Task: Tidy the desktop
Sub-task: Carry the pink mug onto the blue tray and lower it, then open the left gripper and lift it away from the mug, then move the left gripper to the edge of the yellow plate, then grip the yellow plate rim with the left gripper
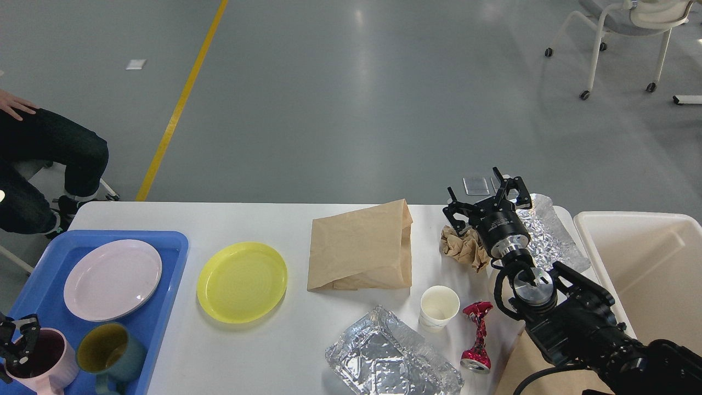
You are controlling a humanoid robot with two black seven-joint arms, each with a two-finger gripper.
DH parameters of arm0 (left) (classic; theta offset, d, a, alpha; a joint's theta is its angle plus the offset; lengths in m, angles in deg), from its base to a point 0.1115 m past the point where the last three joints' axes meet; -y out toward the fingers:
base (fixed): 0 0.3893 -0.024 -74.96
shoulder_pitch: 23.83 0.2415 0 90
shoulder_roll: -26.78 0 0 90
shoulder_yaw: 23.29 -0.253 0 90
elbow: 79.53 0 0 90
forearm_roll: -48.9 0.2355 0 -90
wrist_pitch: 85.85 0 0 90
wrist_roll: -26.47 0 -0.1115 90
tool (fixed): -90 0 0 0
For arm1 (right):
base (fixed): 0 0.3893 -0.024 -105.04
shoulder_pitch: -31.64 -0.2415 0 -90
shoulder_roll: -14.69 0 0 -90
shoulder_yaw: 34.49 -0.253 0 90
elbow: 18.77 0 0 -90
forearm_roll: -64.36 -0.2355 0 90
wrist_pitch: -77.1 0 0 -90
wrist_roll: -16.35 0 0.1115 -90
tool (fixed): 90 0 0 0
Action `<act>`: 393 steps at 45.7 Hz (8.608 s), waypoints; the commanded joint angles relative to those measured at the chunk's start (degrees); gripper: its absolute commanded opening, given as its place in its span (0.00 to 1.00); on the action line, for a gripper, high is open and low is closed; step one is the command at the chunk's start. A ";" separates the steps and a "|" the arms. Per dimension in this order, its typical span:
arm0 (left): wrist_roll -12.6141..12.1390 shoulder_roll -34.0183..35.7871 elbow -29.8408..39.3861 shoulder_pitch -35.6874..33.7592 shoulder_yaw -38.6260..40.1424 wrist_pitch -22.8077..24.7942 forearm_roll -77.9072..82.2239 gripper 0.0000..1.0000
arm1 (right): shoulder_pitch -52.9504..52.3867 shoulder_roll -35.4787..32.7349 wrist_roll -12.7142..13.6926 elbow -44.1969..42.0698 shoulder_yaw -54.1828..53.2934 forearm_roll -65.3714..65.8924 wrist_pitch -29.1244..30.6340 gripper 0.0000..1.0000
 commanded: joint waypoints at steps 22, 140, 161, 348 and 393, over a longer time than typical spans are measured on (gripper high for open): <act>0.35 -0.45 4.22 -7.27 -10.98 0.00 -0.05 0.80 | 0.00 0.00 0.00 0.00 0.00 0.01 0.00 1.00; 2.02 -32.36 -2.46 -9.40 -9.32 -19.14 -6.91 0.93 | 0.00 0.00 0.00 0.00 0.00 0.01 0.00 1.00; 2.11 -29.37 -4.74 -5.79 -6.95 -21.77 -6.82 0.93 | 0.00 0.00 0.00 0.00 0.00 0.01 0.00 1.00; 3.25 -22.25 -6.67 7.13 21.79 -21.86 -1.37 0.27 | 0.00 0.00 0.00 0.00 0.00 0.01 0.00 1.00; 3.07 -22.34 -6.67 7.13 21.79 -21.51 -1.11 0.08 | 0.00 0.00 0.00 0.00 0.00 0.01 0.00 1.00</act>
